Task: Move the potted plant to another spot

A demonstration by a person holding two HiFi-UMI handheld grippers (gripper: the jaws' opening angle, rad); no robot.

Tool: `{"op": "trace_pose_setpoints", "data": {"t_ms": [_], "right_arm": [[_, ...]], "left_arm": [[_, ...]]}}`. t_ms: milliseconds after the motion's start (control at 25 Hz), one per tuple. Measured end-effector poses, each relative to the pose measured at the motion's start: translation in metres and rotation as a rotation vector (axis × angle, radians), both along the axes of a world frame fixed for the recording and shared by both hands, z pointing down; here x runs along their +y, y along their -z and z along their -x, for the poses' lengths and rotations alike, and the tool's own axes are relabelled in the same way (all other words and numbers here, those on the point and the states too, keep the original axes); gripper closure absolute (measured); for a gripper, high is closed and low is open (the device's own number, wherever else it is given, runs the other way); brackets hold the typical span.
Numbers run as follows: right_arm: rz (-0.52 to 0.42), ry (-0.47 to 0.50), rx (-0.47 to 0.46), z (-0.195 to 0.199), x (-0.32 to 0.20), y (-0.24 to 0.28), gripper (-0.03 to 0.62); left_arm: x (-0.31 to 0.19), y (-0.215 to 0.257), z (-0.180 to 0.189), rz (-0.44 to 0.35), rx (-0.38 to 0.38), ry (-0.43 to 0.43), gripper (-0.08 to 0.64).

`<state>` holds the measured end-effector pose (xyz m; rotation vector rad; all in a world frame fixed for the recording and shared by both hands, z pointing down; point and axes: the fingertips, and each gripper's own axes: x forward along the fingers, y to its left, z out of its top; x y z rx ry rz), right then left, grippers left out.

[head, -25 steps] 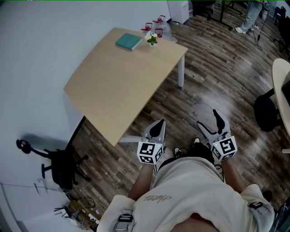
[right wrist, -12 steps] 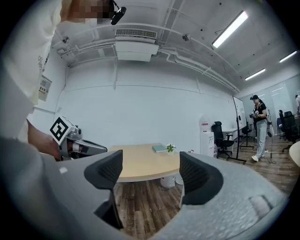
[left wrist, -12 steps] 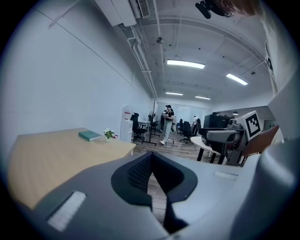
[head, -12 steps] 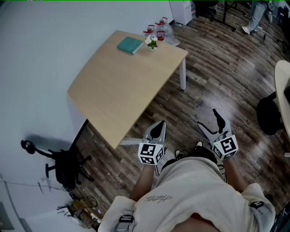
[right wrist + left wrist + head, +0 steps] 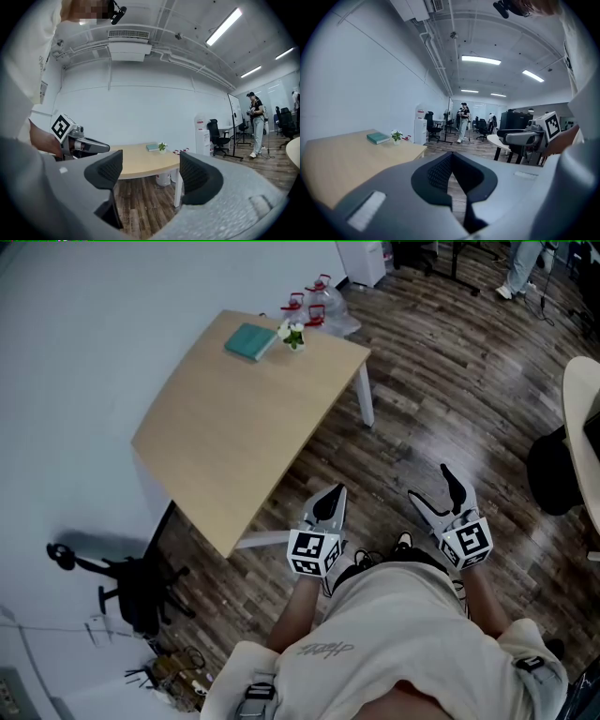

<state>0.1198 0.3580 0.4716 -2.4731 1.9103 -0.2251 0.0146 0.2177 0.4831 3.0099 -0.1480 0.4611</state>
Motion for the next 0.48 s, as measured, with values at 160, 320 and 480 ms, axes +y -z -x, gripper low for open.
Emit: {"op": "trace_pose_setpoints", "data": {"t_ms": [160, 320, 480], "right_arm": [[0.009, 0.032, 0.042, -0.018, 0.006, -0.005, 0.218], [0.003, 0.069, 0.033, -0.037, 0.006, -0.013, 0.218], [-0.003, 0.114, 0.017, -0.048, 0.003, -0.014, 0.218]], "left_arm": [[0.012, -0.002, -0.023, -0.012, -0.018, -0.003, 0.541], [0.015, -0.005, -0.040, -0.006, -0.024, 0.036, 0.542], [0.011, -0.004, -0.044, 0.031, -0.019, 0.099, 0.541]]}}
